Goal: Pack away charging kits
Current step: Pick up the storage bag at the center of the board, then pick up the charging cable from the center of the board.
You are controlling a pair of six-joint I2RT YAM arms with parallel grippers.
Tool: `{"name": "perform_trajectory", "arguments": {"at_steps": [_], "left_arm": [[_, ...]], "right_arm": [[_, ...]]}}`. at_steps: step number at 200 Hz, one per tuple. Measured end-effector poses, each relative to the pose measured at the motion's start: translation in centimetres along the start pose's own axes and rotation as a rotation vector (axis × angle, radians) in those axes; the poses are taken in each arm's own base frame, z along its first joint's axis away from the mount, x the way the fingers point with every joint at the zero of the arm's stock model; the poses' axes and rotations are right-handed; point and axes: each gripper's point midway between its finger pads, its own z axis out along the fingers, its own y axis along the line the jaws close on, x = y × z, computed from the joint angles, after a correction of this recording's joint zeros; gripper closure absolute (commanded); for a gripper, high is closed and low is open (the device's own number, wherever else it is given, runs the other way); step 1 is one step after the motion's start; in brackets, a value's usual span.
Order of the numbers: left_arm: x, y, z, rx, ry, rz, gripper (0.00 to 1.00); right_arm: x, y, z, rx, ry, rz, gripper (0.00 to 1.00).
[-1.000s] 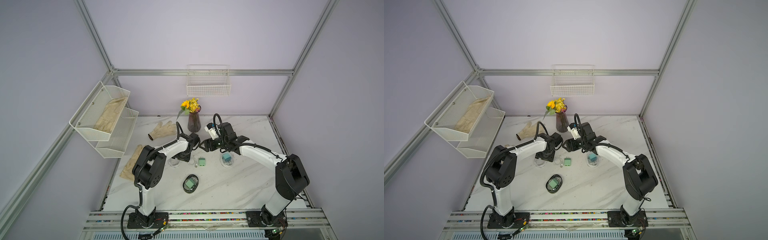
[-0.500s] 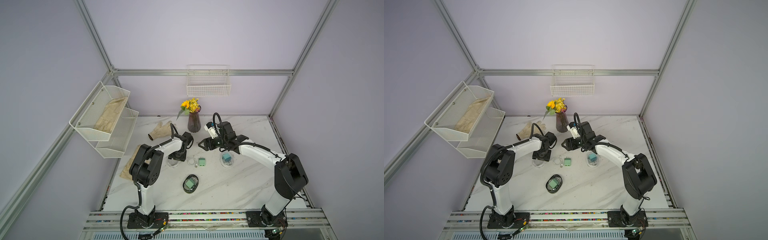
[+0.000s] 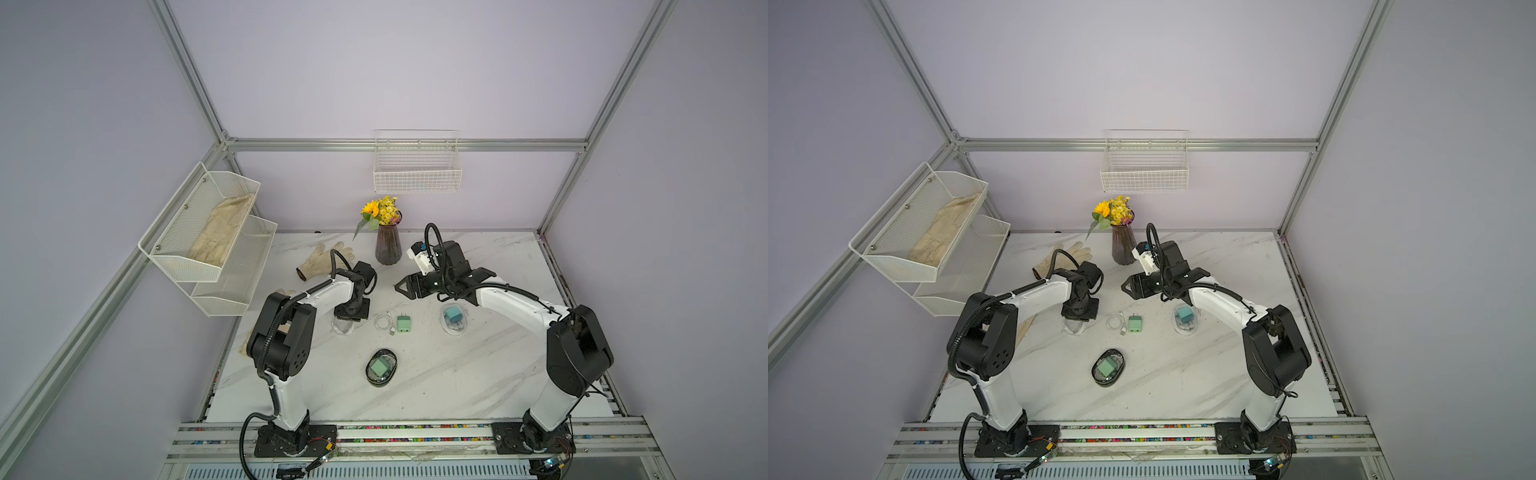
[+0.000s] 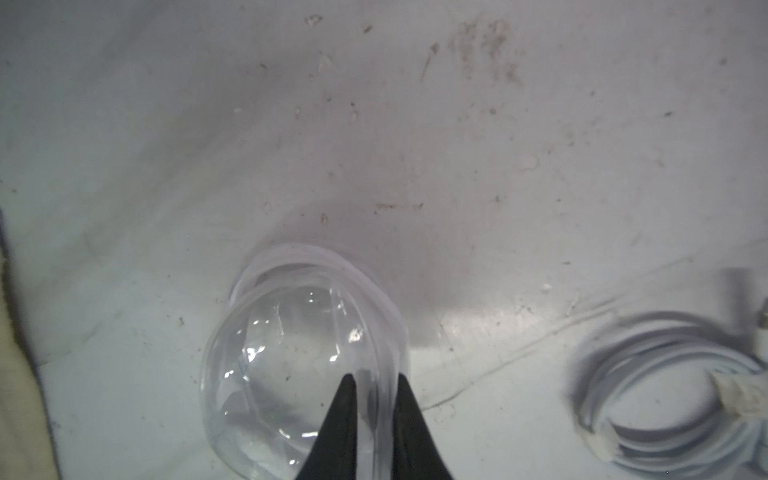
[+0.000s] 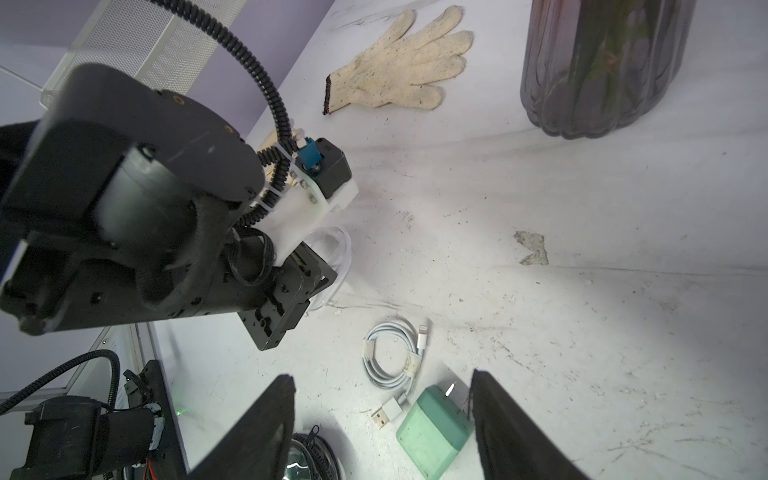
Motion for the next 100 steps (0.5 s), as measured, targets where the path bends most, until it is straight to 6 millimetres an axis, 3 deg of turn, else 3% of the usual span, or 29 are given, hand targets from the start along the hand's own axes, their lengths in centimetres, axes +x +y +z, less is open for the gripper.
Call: {"name": "perform_trajectory", "arguments": {"at_steps": [19, 54, 77, 100], "left_arm": [[0.0, -0.5, -0.5, 0.076, 0.003, -0.023, 0.95], [-0.1, -1.5, -1.0, 0.202, 0.015, -0.058, 0.95], [0.5, -2.1, -0.8, 0.263, 0.026, -0.071, 0.97], [1.1, -2.5, -1.3, 0.306, 0.023, -0.078, 0.97]], "right_arm": [[0.1, 0.3, 0.0, -0.017, 0.005, 0.009, 0.33], [1.7, 1.7, 0.9, -0.04, 0.045, 0.017, 0.4], [4.2, 4.3, 3.1, -0.076, 0.113, -0.002, 0.51], [7.6, 5.3, 6.2, -0.073, 0.205, -0.005, 0.55]]}}
